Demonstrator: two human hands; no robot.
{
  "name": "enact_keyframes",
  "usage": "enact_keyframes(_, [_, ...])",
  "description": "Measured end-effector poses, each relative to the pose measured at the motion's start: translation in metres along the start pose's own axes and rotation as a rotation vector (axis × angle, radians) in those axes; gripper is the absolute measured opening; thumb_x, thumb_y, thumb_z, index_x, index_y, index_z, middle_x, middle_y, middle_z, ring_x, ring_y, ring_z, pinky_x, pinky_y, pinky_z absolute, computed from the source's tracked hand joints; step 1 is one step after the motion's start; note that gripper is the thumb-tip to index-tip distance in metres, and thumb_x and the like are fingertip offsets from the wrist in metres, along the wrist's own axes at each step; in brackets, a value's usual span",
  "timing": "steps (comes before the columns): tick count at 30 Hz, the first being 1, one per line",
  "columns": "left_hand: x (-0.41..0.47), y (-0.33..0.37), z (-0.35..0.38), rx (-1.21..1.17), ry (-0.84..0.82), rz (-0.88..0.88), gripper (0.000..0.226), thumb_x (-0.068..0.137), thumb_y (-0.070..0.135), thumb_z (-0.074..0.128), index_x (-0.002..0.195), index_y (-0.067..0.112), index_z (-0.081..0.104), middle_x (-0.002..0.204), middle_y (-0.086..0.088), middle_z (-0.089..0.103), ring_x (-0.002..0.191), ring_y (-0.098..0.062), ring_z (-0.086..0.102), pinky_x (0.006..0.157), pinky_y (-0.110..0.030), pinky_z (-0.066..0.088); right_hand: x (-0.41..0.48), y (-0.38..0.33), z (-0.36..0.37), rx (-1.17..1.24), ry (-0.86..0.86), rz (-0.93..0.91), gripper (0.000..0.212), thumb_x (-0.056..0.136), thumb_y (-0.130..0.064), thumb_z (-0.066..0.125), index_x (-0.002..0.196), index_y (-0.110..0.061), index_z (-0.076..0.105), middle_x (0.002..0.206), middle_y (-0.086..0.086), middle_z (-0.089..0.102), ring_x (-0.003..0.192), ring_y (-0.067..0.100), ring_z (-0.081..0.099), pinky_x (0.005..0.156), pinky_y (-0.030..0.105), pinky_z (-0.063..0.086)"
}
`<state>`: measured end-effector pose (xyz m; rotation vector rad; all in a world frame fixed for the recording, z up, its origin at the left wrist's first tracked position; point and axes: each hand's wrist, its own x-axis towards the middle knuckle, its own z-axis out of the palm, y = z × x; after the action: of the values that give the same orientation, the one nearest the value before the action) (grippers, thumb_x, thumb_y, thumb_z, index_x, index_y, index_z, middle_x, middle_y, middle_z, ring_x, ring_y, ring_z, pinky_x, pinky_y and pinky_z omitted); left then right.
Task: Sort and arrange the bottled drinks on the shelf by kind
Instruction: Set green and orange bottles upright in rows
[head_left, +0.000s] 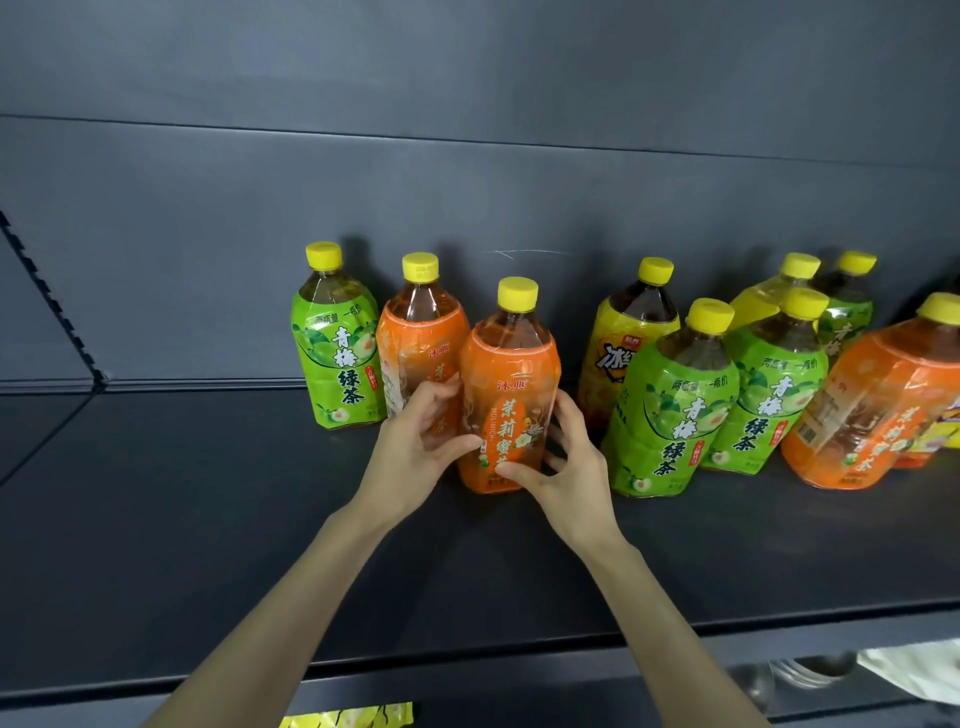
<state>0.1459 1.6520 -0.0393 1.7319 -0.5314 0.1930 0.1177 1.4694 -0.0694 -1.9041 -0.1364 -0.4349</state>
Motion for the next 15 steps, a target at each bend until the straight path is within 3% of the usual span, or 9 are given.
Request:
enact_keyframes(4, [0.001,-0.004,0.001,0.007,0.028,-0.016,0.045,0.078,0.017,0.072,0.111,0.038,0.051,0.130,0.014,0.054,0.122,-0.006,0.052,0.088,-0.010,0.047,0.001,0.000,0.004,-0.015,0.014,0.005,0.089,0.073,-0.019,0.082,0.139,-0.039,0.027,0.123,-0.039,0.039,0.110,-0.030,0.040,0.081,-0.003,0.039])
enact_keyframes(9, [-0.004,-0.007,0.004,0.075,0.088,-0.019,0.054,0.078,0.015,0.074,0.128,0.020,0.054,0.121,0.021,0.054,0.112,0.003,0.055,0.090,-0.008,0.044,-0.001,-0.002,0.004,-0.076,0.027,-0.003,0.089,0.073,-0.024,0.081,0.141,-0.037,0.026,0.123,-0.037,0.040,0.110,-0.028,0.042,0.083,-0.001,0.041])
enact_keyframes(12, [-0.008,-0.003,0.005,0.159,0.107,-0.005,0.056,0.080,0.015,0.073,0.133,0.019,0.053,0.124,0.016,0.054,0.115,-0.002,0.055,0.094,-0.015,0.046,-0.003,-0.007,0.004,-0.134,0.028,0.013,0.092,0.074,-0.025,0.081,0.148,-0.031,0.025,0.131,-0.023,0.047,0.115,-0.009,0.048,0.089,0.011,0.046])
enact_keyframes(15, [-0.010,0.006,0.001,0.177,0.067,-0.047,0.058,0.082,0.015,0.072,0.136,0.019,0.050,0.123,0.009,0.057,0.115,-0.011,0.058,0.092,-0.034,0.053,-0.008,-0.014,0.000,-0.242,0.024,0.014,0.088,0.080,-0.020,0.077,0.150,-0.027,0.024,0.137,-0.005,0.053,0.118,0.008,0.055,0.093,0.030,0.053])
